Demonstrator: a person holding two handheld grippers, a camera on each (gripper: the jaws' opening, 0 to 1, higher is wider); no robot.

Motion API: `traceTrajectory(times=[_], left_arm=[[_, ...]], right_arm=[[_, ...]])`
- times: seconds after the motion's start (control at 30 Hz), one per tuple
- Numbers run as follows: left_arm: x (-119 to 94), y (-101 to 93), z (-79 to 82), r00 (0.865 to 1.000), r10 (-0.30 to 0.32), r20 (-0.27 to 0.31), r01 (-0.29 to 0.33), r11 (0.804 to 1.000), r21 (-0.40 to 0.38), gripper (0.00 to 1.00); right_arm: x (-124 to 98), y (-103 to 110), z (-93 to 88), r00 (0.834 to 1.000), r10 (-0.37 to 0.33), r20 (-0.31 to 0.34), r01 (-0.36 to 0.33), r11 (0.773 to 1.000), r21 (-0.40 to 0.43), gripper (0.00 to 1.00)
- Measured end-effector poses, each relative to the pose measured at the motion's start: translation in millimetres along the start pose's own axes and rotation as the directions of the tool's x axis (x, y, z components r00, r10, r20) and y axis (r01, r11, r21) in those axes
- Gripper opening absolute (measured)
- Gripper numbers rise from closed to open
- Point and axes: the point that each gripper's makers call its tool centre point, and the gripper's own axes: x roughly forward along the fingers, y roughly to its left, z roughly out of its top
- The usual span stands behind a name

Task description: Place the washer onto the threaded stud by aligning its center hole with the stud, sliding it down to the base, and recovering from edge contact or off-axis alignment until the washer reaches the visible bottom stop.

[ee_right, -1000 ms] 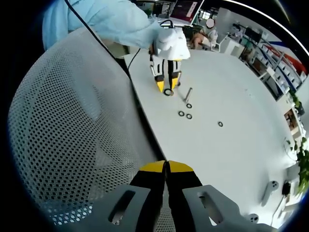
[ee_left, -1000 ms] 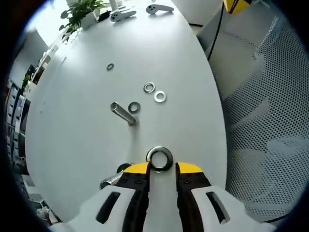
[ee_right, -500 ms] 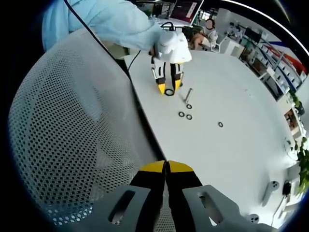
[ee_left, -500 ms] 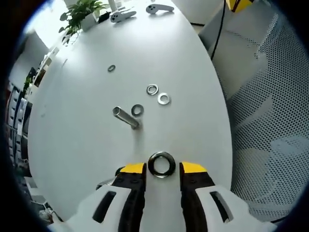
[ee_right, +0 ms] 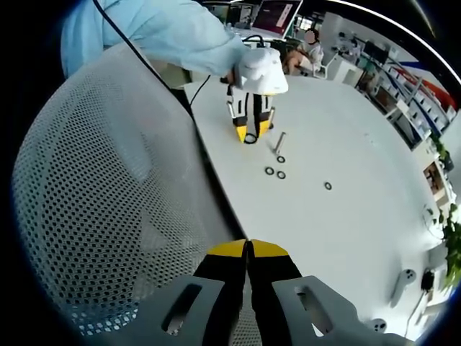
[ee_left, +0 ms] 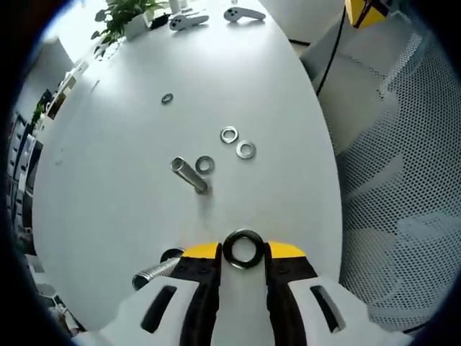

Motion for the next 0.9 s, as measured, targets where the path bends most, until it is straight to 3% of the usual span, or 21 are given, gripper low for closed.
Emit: traceTrajectory(times=[0.33,0.43,0.67,0.9], left_arm=[[-0.7,-1.0,-0.7,1.000,-0.005,-0.009,0.005,1.000,0.029,0.21],[-0.2,-3.4,-2.0,0.999,-0.020,-0.033,0.023,0.995,0.096,0.22],[0.0,-1.4,-0.5,0.998,-0.017,-0.058,0.020,0.998,0.063,0.21],[-1.2,-2.1,-1.5,0.998,-0.009,-0.058,0.014,0.997,0.080,0.20]], right_arm=[[-0.2,-0.3,-0.5,1.000,-0.003,-0.003,0.003,1.000,0.001,0.03],[0.0,0.1,-0.9,1.000,-0.001,-0.005,0.001,1.000,0.001,0.03],[0.1,0.6,-1.3,1.000,0.000,-0.008,0.000,1.000,0.001,0.03],[0.4,1.3,-1.9,1.000,0.004,-0.011,-0.004,1.000,-0.001,0.03]])
